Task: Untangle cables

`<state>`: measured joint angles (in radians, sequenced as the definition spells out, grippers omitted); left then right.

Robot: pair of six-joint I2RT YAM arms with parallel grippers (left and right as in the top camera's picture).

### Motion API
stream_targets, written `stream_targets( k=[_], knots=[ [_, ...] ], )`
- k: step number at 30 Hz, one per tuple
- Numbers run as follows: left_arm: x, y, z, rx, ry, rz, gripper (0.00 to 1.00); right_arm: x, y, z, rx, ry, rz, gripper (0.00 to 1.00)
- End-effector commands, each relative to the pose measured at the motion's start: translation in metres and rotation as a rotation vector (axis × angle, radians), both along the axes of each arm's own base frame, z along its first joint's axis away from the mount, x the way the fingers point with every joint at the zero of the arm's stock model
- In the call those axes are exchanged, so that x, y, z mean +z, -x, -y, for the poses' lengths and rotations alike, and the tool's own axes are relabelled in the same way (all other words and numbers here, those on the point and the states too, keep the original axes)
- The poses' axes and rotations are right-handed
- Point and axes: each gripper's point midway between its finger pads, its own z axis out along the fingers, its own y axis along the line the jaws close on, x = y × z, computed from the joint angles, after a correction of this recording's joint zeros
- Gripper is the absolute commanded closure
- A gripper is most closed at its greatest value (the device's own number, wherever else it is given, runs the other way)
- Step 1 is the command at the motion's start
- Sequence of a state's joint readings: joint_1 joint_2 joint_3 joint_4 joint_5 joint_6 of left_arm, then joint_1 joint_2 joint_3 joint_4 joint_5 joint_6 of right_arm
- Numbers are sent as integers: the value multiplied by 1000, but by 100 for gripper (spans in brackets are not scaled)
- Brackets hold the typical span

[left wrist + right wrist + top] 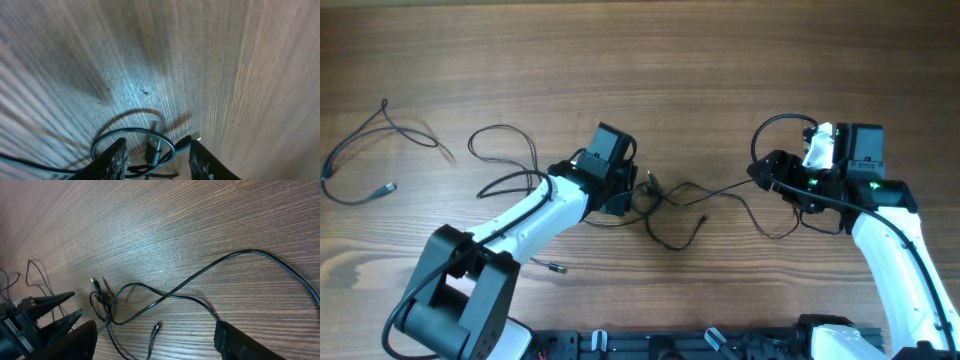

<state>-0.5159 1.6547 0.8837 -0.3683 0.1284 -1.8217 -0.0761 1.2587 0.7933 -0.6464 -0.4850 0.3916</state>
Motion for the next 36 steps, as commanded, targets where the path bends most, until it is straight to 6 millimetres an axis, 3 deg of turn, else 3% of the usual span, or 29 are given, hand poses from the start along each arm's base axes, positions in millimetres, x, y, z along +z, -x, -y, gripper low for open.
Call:
stream_targets(
  k=[1,7,11,12,15,18,20,22,30,36],
  knots=[
    [-7,2,15,131,60,-65,58,-4,-1,2,-3,18,-11,22],
    [-26,8,26,115,34,-85,58,-4,-1,2,-3,18,-13,22],
    [-37,1,7,154,-75,-45,81,-5,1,1,0,19,-19,22],
    [-37,-1,2,165,-97,-31,93,-5,1,1,4,21,-20,22],
    [-37,-6,-3,143,-134,6,96,-8,6,1,18,26,-35,22],
    [-32,-15,1,14,-158,76,96,-10,11,1,20,24,-60,22],
    [-21,-24,5,-106,-172,155,96,-10,15,-2,30,15,-71,22],
    [-2,-30,9,-175,-164,219,96,-5,19,-17,124,-30,-42,23],
    [90,-29,8,-190,-91,419,96,23,38,-84,490,-194,112,23],
    [118,-18,1,-174,-66,452,96,35,41,-130,636,-212,208,23]
  ],
)
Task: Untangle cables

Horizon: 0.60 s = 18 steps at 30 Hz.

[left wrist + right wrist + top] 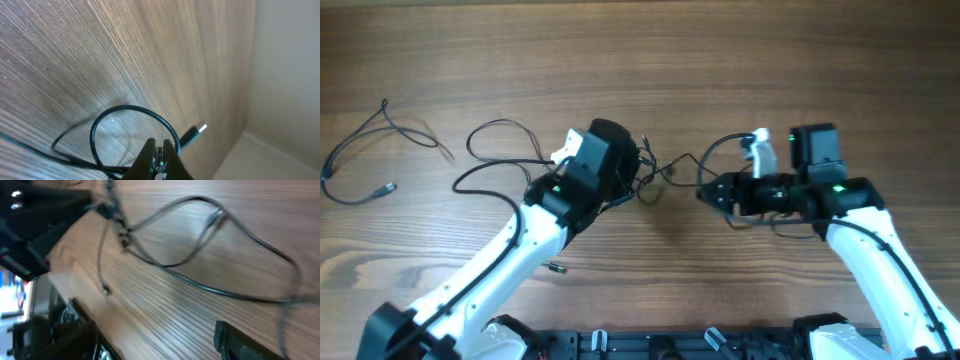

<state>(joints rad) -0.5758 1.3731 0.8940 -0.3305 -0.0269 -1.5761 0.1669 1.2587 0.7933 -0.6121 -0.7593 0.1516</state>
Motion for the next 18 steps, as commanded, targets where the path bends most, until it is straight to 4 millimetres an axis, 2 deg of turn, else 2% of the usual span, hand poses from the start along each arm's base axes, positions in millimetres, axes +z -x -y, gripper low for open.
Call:
stream_targets(
  k=[1,4,6,7,11,14,18],
  knots=[
    [10,2,-7,12,-5,19,96,11,6,-33,112,-58,56,23],
    [7,8,-7,66,46,-42,96,21,-1,-55,143,-66,147,23],
    [6,11,-3,74,86,-69,96,18,-9,-61,101,-11,183,23],
    [8,12,-1,78,104,-76,96,12,-15,-63,59,50,204,24],
    [13,14,2,62,125,-73,96,-4,-16,-74,66,123,224,26],
    [18,14,2,61,134,-59,96,-27,-24,-71,18,204,196,28],
    [32,16,1,53,155,-27,96,-41,-40,-79,4,201,212,26]
  ],
)
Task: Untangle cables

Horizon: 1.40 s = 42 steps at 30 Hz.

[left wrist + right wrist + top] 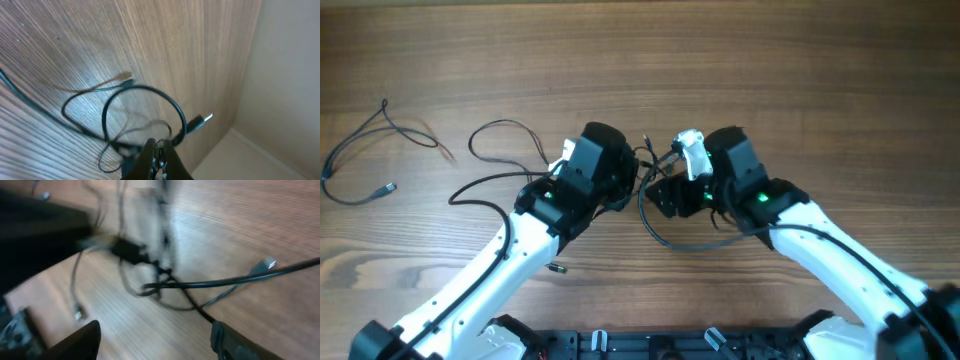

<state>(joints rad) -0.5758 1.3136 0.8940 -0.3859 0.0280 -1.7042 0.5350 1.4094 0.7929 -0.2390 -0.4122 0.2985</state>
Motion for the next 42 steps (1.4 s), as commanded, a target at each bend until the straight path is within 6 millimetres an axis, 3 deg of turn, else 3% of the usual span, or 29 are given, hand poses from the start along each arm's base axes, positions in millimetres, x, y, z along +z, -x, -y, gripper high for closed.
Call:
stream_targets(
  k=[1,5,6,7,8,9,12,13,16,17,19,25,26,30,32,36,42],
  knots=[
    [23,2,-1,0,46,49,96,-14,-24,-1,-68,28,38,26],
    [27,4,-1,-7,51,55,96,-11,-44,-5,-118,2,99,38],
    [27,5,-1,-11,53,50,96,-9,-48,-5,-132,-7,107,47],
    [27,6,0,-14,55,47,96,-7,-50,-6,-138,-15,115,74],
    [26,7,-1,-14,52,43,96,-6,-51,-7,-138,-19,121,90],
    [25,7,-2,-13,49,39,96,-6,-52,-7,-139,-19,122,96],
    [23,5,-8,-27,9,53,96,-14,-50,0,-159,19,103,96],
    [22,3,-13,-33,-21,65,91,-18,-47,3,-165,36,85,95],
    [12,2,-35,-20,-133,66,47,-37,-39,23,-284,107,-26,52],
    [7,3,-44,-7,-179,54,34,-44,-37,32,-338,139,-61,45],
    [-6,8,-60,20,-274,14,0,-56,-30,51,-432,208,-119,41],
    [-40,14,-54,-15,-339,-79,0,-62,-23,56,-454,231,-163,40],
    [-50,14,-52,-17,-348,-105,4,-62,-23,56,-454,231,-163,40],
    [-89,23,-45,73,-280,-286,34,-62,-21,54,-441,220,-174,40],
    [-104,26,-46,111,-265,-352,35,-61,-19,51,-428,210,-184,40],
    [-120,30,-58,138,-255,-439,38,-62,-17,49,-419,203,-194,40],
    [-125,22,-95,187,-285,-471,44,-61,-14,45,-404,187,-209,40]
  ],
)
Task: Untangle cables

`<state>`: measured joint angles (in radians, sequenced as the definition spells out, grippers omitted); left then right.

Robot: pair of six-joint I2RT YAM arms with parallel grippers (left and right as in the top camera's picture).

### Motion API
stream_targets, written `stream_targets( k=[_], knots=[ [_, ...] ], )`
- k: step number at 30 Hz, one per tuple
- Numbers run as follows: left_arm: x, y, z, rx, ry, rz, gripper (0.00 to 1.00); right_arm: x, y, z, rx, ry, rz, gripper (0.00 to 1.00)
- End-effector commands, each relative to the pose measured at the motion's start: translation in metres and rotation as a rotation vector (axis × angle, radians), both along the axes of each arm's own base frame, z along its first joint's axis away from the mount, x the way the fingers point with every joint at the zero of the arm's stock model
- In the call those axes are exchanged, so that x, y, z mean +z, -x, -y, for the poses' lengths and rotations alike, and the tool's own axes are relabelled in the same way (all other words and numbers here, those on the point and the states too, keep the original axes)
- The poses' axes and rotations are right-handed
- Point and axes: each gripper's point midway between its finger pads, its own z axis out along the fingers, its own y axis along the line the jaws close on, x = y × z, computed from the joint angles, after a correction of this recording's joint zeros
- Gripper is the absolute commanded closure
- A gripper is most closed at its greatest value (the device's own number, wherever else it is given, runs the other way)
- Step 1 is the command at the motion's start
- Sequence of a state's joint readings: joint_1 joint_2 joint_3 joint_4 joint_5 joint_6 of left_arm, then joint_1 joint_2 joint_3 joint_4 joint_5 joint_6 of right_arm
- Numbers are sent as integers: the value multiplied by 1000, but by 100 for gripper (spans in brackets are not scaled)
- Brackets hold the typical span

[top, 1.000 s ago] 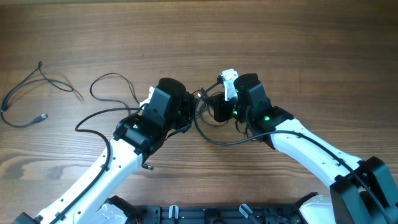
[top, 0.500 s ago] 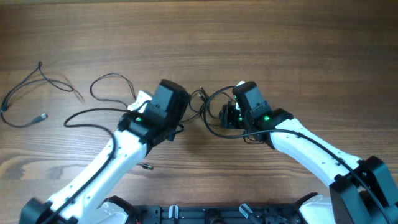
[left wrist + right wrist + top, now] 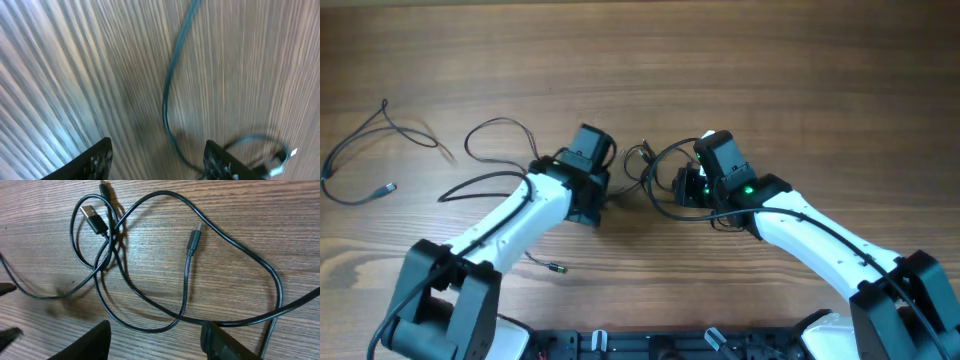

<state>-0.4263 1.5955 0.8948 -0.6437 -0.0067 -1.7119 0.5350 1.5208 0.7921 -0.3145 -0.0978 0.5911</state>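
Note:
A tangle of thin black cables (image 3: 655, 178) lies flat on the wooden table (image 3: 740, 60), between my two grippers. In the right wrist view its loops (image 3: 117, 255) cross near a USB-A plug (image 3: 94, 219), and a small plug (image 3: 194, 239) lies inside the big loop. My right gripper (image 3: 156, 330) is open just short of the nearest loop, holding nothing. My left gripper (image 3: 159, 150) is also open and low over the table, left of the tangle. One cable strand (image 3: 167, 100) runs down between its fingers, blurred.
A separate black cable (image 3: 365, 150) lies at the far left. Another thin loop (image 3: 500, 140) trails left from behind the left arm. A small loose plug (image 3: 555, 267) sits near the front, under the left arm.
My left gripper was shut on a cable strand held above the table. It is now open and low, slightly further left. The tangle lies flat, and the right gripper sits a little further right.
At first my left gripper stood open over the tangle and my right was far to the right. Then the left was shut on a strand and raised while the right came to the middle. Both met at the tangle. Now the left has let go.

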Motion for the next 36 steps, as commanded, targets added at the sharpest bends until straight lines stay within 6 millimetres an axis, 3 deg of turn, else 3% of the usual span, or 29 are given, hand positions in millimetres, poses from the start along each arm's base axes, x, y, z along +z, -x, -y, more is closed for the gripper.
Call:
stream_targets(
  k=[1,6,9,11,14,18,21,27,31,33,36],
  knots=[
    [-6,-7,-18,24,-9,-15,43,-1,3,-6,7,-31,-28,40],
    [-27,-1,-24,28,-21,-88,44,-1,3,-6,8,-31,-28,40],
    [-34,-7,-23,26,-25,-78,51,-2,3,-6,8,-31,-29,40],
    [-37,-12,-22,27,-23,-62,63,-1,5,-8,16,-42,-35,40],
    [-42,-13,-23,12,-36,-65,95,-1,7,-11,28,-58,-46,40],
    [-38,-18,-26,-117,-72,-32,96,0,9,-14,38,-74,-55,39],
    [-13,-26,-22,-238,-30,38,96,1,11,-17,48,-91,-64,36],
    [85,-39,-9,-325,39,331,96,7,19,-33,107,-178,-95,30],
    [143,-38,-9,-320,63,517,96,9,22,-39,153,-184,-83,23],
    [164,-35,-11,-315,71,589,96,11,24,-46,210,-178,-48,21],
    [181,-32,-12,-312,79,644,96,19,24,-63,278,-193,14,19]
  ],
)
